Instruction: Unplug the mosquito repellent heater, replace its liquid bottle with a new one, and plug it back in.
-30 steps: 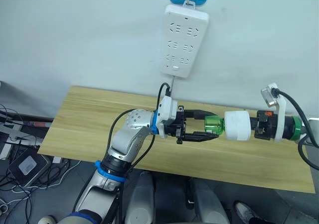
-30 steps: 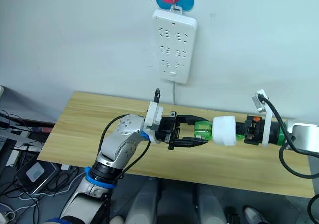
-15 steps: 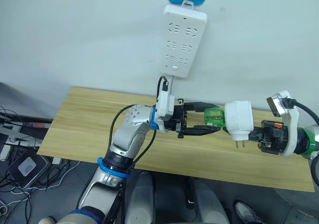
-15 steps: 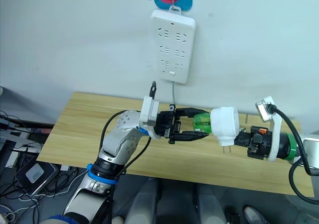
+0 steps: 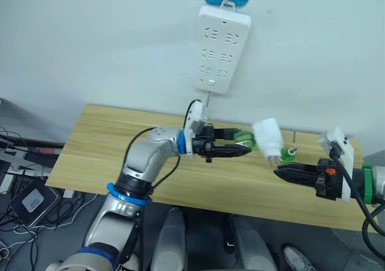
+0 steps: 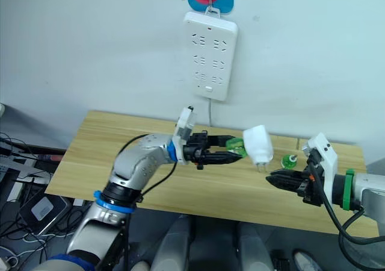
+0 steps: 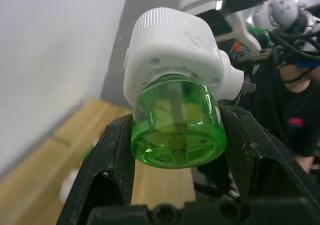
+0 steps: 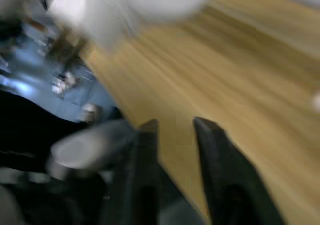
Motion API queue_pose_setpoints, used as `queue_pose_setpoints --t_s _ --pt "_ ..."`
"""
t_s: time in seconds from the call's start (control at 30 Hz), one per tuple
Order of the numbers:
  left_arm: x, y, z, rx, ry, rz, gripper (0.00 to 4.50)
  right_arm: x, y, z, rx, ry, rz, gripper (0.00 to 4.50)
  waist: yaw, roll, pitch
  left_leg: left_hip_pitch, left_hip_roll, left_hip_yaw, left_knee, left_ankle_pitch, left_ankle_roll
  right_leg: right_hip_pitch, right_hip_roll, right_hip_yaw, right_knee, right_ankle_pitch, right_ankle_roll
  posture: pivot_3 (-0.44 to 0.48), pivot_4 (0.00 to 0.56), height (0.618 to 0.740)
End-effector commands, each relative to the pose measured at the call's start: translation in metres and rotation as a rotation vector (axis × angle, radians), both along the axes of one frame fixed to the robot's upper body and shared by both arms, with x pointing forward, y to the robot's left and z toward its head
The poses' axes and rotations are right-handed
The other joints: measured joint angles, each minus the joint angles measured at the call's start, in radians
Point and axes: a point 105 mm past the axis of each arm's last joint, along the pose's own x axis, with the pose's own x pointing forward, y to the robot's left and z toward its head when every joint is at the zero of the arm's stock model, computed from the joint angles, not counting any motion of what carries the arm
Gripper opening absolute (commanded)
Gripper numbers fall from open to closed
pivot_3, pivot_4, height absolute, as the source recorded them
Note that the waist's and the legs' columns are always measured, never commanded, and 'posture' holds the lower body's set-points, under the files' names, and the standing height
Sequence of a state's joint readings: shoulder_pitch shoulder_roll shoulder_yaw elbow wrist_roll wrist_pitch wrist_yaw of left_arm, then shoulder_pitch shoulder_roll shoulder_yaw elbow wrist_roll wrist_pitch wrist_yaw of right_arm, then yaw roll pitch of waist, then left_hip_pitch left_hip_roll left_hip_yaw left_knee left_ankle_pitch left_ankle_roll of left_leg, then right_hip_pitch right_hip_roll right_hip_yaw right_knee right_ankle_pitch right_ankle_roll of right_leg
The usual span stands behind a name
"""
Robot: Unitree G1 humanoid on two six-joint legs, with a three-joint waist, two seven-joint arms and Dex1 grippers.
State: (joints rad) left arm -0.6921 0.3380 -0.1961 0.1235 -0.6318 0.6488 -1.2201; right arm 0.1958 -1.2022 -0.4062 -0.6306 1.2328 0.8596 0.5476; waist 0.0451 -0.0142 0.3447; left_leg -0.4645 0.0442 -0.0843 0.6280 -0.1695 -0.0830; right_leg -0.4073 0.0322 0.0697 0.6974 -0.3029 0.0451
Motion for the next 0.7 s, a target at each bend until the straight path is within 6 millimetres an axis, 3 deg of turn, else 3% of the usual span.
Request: queue_pose_setpoints --t_s 0.03,0.23,0.4,0.7 --pt "-0.013 0.009 0.008 0.006 0.15 -0.149 2.28 0.003 -0.006 0.013 -0.21 -0.276 0.16 2.39 -0.004 0.0 0.0 0.0 0.0 0.0 0.0 0.0 0.0 0.0 0.0 0.0 0.0 0.0 0.0 0.126 0.318 0.74" --pt "-0.027 0.025 0.003 0.11 0.382 -0.309 2.28 0.012 -0.003 0.031 -0.421 -0.733 0.44 4.48 -0.023 0.0 0.0 0.001 0.0 0.001 0.0 0.0 0.0 0.0 0.0 0.0 0.0 0.0 0.0 0.12 0.313 0.74" --pt "-0.03 0.024 0.002 0.148 0.485 -0.363 2.28 0.002 0.024 0.035 -0.433 -0.966 0.692 4.48 -0.027 0.0 0.0 0.002 0.0 0.001 0.0 0.0 0.0 0.001 0.0 0.0 0.001 0.0 0.0 0.118 0.31 0.74" --pt "-0.035 0.018 0.002 0.163 0.508 -0.413 2.28 0.0 0.056 0.031 -0.406 -1.099 0.788 4.48 -0.028 0.0 0.0 0.002 0.0 -0.001 0.001 0.003 -0.004 0.001 -0.001 0.0 0.003 0.001 -0.002 0.12 0.305 0.74"
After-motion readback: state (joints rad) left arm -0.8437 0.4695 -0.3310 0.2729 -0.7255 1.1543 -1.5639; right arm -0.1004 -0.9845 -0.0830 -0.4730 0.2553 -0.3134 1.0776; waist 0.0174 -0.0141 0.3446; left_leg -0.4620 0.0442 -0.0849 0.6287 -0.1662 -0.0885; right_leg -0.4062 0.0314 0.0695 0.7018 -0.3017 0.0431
